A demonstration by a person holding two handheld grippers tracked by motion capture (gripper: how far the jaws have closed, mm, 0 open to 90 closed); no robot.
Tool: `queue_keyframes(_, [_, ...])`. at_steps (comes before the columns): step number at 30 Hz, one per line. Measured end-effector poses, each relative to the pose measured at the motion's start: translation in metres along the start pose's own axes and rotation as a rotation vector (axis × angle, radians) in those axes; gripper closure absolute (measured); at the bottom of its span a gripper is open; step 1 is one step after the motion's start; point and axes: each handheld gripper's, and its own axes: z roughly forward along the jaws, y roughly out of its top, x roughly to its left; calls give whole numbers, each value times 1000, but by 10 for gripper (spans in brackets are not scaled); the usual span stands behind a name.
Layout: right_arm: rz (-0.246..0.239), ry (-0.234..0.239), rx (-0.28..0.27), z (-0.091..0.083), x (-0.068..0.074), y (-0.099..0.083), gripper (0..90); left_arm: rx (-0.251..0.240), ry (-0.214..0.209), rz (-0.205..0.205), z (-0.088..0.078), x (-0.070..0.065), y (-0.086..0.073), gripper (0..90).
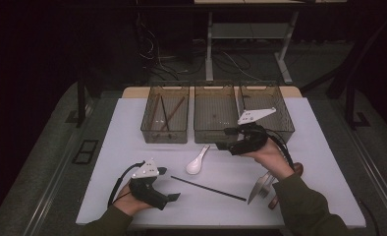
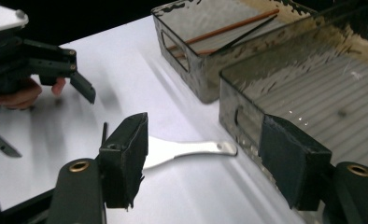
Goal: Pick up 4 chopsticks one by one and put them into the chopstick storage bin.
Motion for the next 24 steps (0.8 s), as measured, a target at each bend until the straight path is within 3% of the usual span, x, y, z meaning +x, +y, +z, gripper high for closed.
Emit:
queue_keyframes(9, [6,7,25,-10,5,-23,337,-4,-2,-7,0,1,0,0])
queue_keyframes(16, [-6,22,60,-14,18,-38,365,-4,-5,0,-1,0,0,0])
queue_keyframes(24, [-26,60,127,-9,36,-55,455,-9,-8,-5,-1,0,0,0])
